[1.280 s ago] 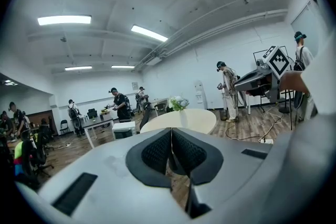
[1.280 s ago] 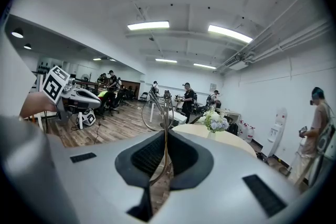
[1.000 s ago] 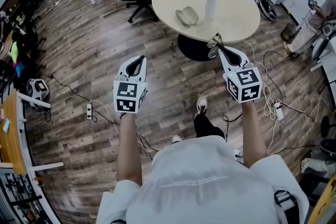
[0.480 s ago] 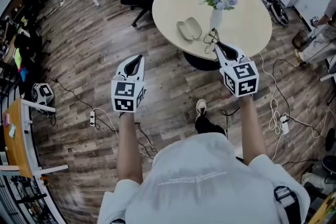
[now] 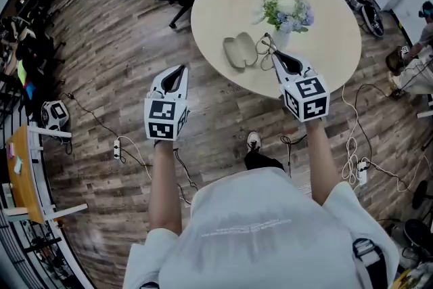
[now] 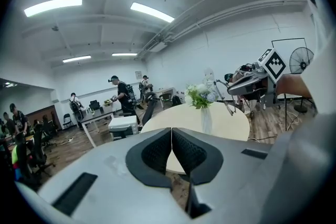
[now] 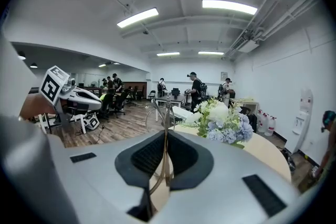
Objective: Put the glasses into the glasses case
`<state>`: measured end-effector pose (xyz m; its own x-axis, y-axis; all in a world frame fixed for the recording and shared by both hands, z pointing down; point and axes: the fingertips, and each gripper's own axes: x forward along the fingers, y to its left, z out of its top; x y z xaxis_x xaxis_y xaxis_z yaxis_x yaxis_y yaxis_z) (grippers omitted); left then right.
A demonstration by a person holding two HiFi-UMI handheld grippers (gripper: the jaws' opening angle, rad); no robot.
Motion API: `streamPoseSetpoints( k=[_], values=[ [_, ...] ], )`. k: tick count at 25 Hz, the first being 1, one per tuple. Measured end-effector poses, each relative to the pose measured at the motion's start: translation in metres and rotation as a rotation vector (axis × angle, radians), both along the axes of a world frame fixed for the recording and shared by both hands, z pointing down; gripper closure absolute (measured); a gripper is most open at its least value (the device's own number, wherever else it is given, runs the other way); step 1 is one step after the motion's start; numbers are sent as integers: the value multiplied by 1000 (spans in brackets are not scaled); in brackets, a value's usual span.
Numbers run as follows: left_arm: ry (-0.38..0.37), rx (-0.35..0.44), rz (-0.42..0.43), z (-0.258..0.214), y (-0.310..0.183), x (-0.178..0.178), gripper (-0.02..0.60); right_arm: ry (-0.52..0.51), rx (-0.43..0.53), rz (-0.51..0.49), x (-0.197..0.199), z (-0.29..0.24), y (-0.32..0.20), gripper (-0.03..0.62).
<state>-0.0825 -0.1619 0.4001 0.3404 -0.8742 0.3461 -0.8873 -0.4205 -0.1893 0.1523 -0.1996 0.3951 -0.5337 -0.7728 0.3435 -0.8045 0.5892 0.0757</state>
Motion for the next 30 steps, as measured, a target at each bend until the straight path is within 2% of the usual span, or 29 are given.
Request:
streamPoseSetpoints(
  k=[7,16,23,30],
  values=[
    [-4,-25,-14,10,-54,18,568,-9,-68,-61,-6,27,-42,580],
    [12,-52,-37,26,-98,26,568,-2,-149,-132,-22,61,-74,580],
    [37,-94,5,50,-121,12,568,6,-239,-98,-39,97,-85,582],
    [65,-171,101,82,-155,-18,568,17,-348,18,-65,137,-108,582]
  ],
)
